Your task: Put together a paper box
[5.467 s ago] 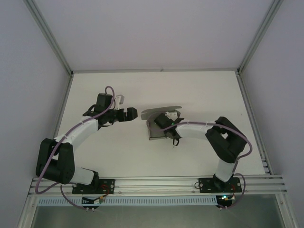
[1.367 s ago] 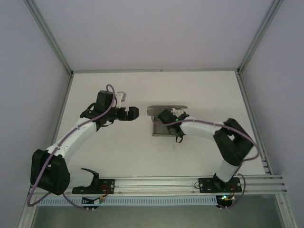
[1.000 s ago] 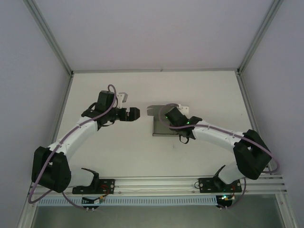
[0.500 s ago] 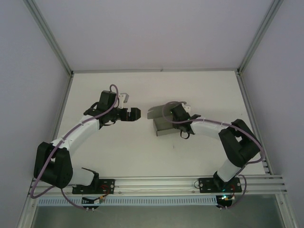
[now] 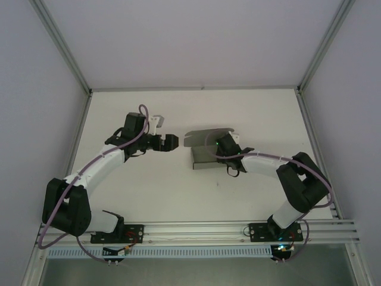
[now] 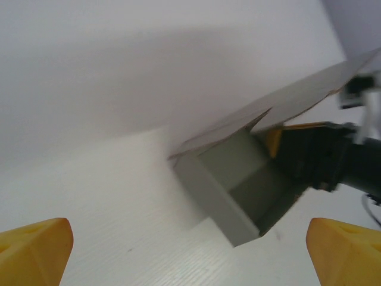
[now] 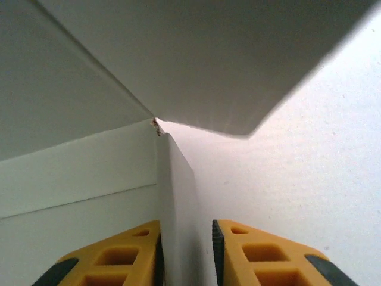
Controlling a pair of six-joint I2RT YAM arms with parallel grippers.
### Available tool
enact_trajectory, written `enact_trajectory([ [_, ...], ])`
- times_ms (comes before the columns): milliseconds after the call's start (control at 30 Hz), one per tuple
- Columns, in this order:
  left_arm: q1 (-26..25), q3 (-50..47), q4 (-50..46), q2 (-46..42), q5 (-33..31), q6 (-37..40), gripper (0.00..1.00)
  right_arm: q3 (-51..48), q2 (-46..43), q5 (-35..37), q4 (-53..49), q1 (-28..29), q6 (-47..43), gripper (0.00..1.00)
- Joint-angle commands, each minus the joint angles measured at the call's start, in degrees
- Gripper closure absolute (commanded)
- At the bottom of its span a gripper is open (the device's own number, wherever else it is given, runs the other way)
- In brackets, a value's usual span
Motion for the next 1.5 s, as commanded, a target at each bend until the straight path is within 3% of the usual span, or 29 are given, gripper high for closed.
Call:
enact_trajectory([
  [0,-3.1,1.7,2.8,-2.9,17.0,13.0,0.0,-3.0,-2.2,-3.3,-0.5,0.2,-3.0,0.67],
  [100,-7.9,5.8,-5.1,-0.8,12.7,24.7,0.0,-3.5,-4.0,-4.2,0.3,0.2,-4.6,0.63],
  [167,-9.8,9.3,-8.5,3.0,8.4,28.3,0.0,-3.9,-4.7,-4.9,0.8,0.2,-5.9,0.62],
  [333,-11.0,17.3,-12.5,13.1,0.5,29.3,0.0,-6.7,-7.4,-5.5,3.8,0.3,-7.2,0.54],
  [433,-12.0,19.1,-13.7,16.1,3.4,32.0,0.0,-7.5,-8.7,-4.8,4.2,0.2,-7.5,0.53],
  [533,-13.1,19.6,-12.1,17.9,-1.1,32.2,0.04,-7.6,-9.1,-5.2,4.0,0.2,-7.9,0.52],
  [600,-13.5,20.4,-11.3,19.4,-3.2,31.9,0.15,-8.1,-9.2,-5.6,4.4,0.2,-8.2,0.52],
  [767,-13.5,21.1,-8.5,20.7,-1.6,30.6,0.69,-10.0,-11.4,-5.7,4.7,0.1,-10.9,0.52],
  [867,-13.5,21.1,-7.9,20.4,-1.7,31.2,0.84,-11.1,-14.7,-6.5,4.4,0.0,-13.3,0.5],
  [933,-13.4,21.0,-7.5,19.6,-2.3,31.3,1.0,-12.0,-17.2,-7.0,4.4,-0.2,-14.2,0.47],
  [1100,-13.5,20.0,-6.2,15.7,-0.5,32.9,1.0,-12.6,-22.3,-10.0,3.3,-2.5,-16.5,0.45],
  [1300,-13.5,21.8,-11.2,11.2,1.0,37.2,1.0,-9.7,-27.1,-15.7,-3.5,-5.0,-23.1,0.46],
  [1467,-13.5,21.7,-14.3,7.7,3.4,39.6,1.0,-6.5,-28.7,-14.5,-10.5,-5.3,-26.7,0.57],
])
